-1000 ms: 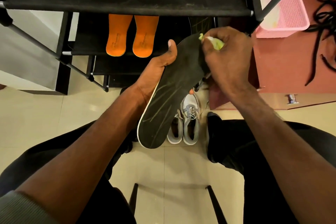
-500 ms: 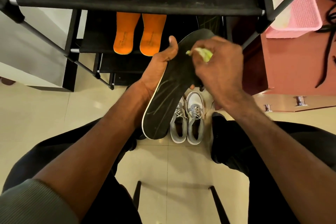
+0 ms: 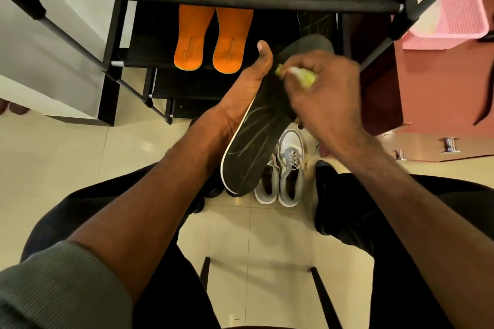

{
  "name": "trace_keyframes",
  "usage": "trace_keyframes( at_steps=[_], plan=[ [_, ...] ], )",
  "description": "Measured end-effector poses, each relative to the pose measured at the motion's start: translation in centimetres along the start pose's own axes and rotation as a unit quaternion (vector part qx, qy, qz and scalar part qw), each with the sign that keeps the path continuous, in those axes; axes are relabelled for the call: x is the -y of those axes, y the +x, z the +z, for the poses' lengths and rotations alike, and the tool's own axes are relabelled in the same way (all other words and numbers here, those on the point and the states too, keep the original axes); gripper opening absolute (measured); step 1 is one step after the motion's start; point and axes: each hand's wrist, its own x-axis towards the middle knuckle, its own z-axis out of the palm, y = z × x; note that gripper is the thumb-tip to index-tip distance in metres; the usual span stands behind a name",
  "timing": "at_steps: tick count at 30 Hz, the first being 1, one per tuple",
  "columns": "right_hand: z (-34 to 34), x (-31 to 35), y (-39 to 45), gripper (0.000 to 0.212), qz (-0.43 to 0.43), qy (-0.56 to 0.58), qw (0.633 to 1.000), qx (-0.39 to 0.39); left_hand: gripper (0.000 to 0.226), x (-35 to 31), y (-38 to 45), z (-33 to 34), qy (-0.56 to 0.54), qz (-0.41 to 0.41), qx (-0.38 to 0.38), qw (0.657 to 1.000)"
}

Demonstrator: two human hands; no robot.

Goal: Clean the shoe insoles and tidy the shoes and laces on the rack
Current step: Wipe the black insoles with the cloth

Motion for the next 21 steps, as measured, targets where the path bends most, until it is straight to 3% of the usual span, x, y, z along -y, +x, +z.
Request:
trace_keyframes(
  at_steps=[4,6,8,11,14,17,21],
  plan=[
    [1.0,1.0,-1.7,0.006,-0.035,0.084,0.989,0.113,0.061,0.2,1.8,-1.3,-0.109,-0.046,-0.065,0.991],
    [1.1,0.8,-1.9,0.005,-0.046,0.087,0.987,0.131,0.074,0.1,1.8,-1.4,-0.076,-0.037,-0.09,0.992],
    [0.9,0.3,-1.8,0.008,-0.049,0.044,0.993,0.1,0.063,-0.1,1.3,-0.9,-0.076,-0.024,-0.071,0.994],
    [0.3,-0.7,-0.4,0.014,-0.038,-0.059,0.997,0.01,0.076,0.5,1.3,0.1,-0.134,-0.052,0.005,0.99],
    [-0.3,-1.0,1.0,0.017,-0.01,-0.079,0.996,-0.051,0.078,0.9,1.4,0.4,-0.193,-0.069,0.068,0.976],
    [-0.3,-0.9,1.1,0.017,-0.009,-0.037,0.997,-0.063,0.07,1.0,1.4,0.1,-0.229,-0.075,0.104,0.965],
    [0.6,0.0,-0.1,0.014,-0.014,0.024,1.0,0.005,0.07,1.4,1.5,-0.7,-0.175,-0.061,0.049,0.981]
  ],
)
